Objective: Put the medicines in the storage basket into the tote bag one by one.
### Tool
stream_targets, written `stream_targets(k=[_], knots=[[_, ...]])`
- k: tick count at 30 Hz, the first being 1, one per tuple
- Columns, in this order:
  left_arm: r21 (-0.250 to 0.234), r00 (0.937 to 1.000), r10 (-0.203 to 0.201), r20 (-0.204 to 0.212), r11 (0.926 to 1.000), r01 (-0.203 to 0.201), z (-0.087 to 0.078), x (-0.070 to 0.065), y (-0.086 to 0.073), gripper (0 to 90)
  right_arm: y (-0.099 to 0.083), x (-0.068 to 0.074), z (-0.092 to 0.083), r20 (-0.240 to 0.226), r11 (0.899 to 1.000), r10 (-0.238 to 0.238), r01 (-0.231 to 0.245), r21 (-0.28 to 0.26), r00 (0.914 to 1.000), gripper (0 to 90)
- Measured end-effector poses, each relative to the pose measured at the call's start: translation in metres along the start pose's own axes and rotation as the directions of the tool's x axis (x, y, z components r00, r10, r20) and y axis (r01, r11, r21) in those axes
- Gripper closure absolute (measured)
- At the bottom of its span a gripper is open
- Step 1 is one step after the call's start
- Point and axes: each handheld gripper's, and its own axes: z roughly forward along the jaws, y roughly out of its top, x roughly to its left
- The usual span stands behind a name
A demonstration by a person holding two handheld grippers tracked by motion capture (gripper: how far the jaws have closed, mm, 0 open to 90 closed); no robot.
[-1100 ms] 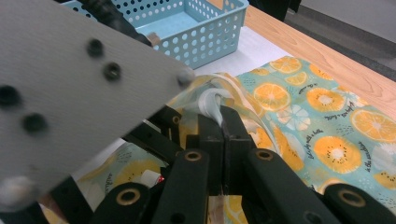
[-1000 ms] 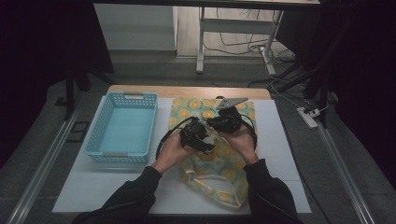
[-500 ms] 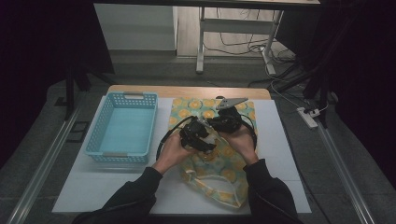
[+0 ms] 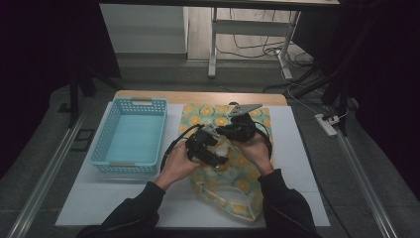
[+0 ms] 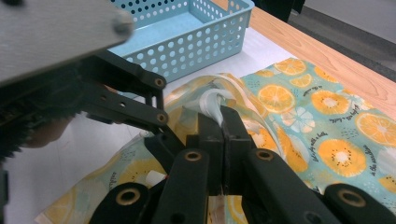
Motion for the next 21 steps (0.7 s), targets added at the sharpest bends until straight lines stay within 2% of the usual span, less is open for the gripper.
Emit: stream_targets(k=[10,15,18,21], knots=[[-0.033,0.9996,-0.023,0.018,0.9992,0.024,-0.013,-0.006,-0.014,13.0,0.002,0.004,0.0,-0.01,1.0,-0.011,0.011,-0.001,0.9999,89.3],[-0.047,0.9993,-0.032,0.019,0.9983,0.033,-0.017,-0.008,-0.021,7.6,0.002,0.004,0.001,-0.011,1.0,-0.012,0.012,0.004,0.9999,89.3],[-0.054,0.9994,-0.027,0.02,0.9981,0.028,-0.02,-0.011,-0.025,4.4,0.002,0.005,0.001,-0.015,1.0,-0.011,0.011,0.005,0.9998,89.2],[-0.064,0.999,-0.021,0.039,0.9977,0.024,-0.022,-0.013,-0.028,2.4,0.002,0.005,0.001,-0.017,1.0,-0.012,0.012,0.005,0.9998,89.3]])
